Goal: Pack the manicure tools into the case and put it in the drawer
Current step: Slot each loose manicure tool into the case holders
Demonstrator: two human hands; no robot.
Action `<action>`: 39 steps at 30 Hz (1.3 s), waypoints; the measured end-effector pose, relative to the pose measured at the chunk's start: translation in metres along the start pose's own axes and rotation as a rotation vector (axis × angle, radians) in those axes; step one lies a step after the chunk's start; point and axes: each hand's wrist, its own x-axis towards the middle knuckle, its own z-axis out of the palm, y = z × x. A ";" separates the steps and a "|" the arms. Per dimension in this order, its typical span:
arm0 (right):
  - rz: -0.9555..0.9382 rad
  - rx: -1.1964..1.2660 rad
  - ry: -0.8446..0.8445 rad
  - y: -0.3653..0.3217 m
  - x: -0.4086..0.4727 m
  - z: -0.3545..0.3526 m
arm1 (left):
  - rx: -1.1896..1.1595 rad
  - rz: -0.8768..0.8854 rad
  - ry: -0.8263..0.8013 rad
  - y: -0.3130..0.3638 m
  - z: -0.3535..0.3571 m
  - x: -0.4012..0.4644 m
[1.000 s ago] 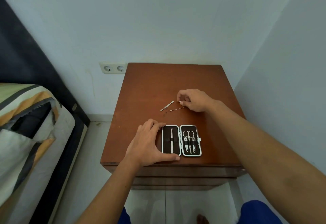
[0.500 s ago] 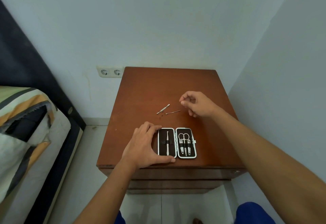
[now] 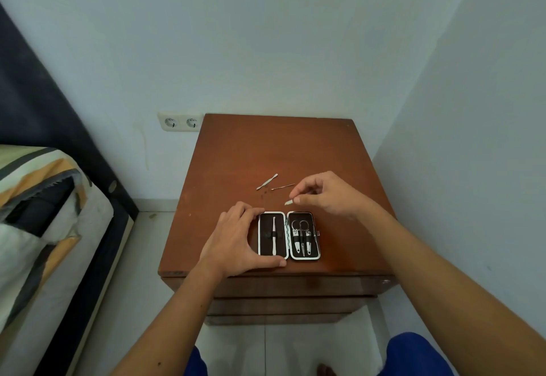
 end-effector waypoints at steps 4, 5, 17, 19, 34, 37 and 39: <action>0.072 -0.198 -0.139 -0.007 -0.002 0.010 | 0.006 -0.008 0.005 0.000 0.001 0.001; 0.081 -0.229 -0.156 -0.009 0.000 0.012 | 0.008 -0.010 0.003 0.000 0.001 0.001; 0.105 -0.447 -0.063 -0.023 0.020 0.037 | 0.006 0.007 0.017 -0.001 0.001 0.001; 0.170 -0.394 0.009 -0.016 0.023 0.040 | 0.008 0.009 0.011 -0.001 0.001 0.001; 0.229 -0.200 0.170 -0.004 0.021 0.047 | 0.016 0.009 0.019 -0.001 0.001 0.001; 0.180 -0.164 0.164 -0.002 0.018 0.047 | 0.013 0.009 0.020 -0.001 0.001 0.001; 0.159 -0.168 0.160 -0.002 0.016 0.047 | 0.015 0.015 0.021 -0.001 0.001 0.001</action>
